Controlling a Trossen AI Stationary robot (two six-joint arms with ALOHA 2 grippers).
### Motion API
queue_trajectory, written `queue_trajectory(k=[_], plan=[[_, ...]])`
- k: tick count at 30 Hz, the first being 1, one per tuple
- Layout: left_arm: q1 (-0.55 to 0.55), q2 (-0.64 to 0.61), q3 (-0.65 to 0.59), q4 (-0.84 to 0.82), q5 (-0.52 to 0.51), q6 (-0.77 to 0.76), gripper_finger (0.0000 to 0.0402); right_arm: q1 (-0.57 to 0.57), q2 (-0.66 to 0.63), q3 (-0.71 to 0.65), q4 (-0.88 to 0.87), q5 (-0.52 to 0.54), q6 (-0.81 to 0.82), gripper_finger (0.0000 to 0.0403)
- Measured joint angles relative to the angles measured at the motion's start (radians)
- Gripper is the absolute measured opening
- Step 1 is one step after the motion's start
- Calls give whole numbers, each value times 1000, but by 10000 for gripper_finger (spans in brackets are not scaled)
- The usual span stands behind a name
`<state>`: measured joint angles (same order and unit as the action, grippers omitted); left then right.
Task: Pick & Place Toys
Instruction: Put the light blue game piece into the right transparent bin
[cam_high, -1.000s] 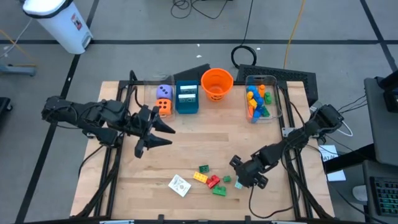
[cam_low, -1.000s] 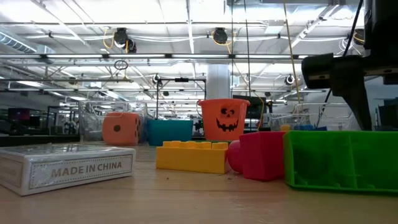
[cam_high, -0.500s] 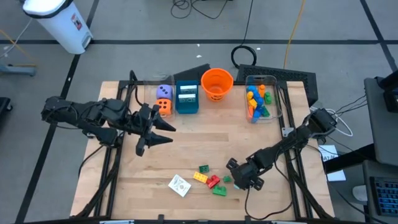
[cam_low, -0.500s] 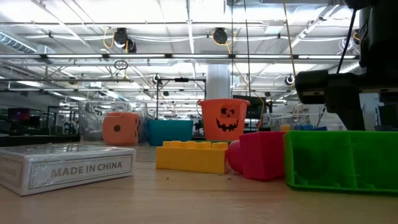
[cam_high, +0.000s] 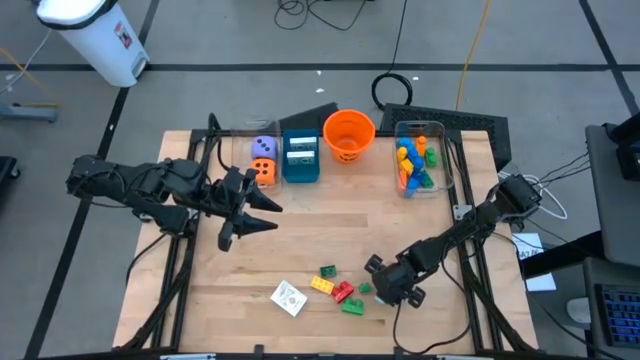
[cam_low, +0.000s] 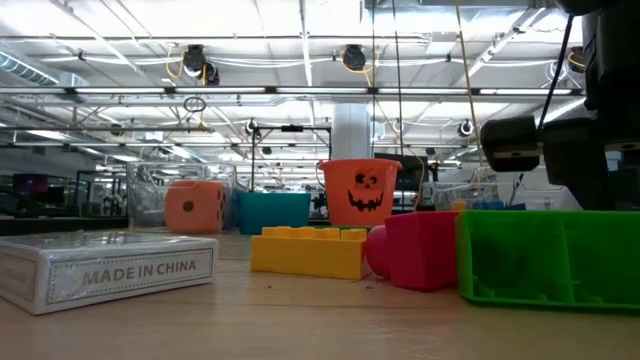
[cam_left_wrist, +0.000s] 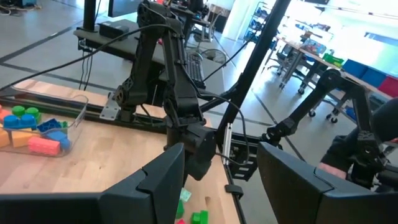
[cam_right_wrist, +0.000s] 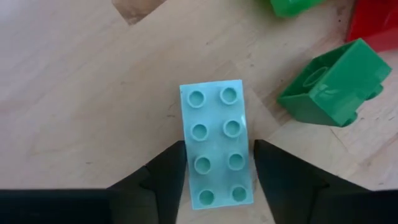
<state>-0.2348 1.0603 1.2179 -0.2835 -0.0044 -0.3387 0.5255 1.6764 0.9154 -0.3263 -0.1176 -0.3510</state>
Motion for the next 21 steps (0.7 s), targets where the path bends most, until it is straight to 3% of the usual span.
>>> queue_trajectory(k=[6,14,21], plan=[[0,0,0,0,0,0,212,0,0,0,2,8,37,128],[0,0,0,0,0,-2,212,-19,-83,0,-23,101,138,150],[0,0,0,0,3,1,212,-74,-246,0,-97,140,241,137]])
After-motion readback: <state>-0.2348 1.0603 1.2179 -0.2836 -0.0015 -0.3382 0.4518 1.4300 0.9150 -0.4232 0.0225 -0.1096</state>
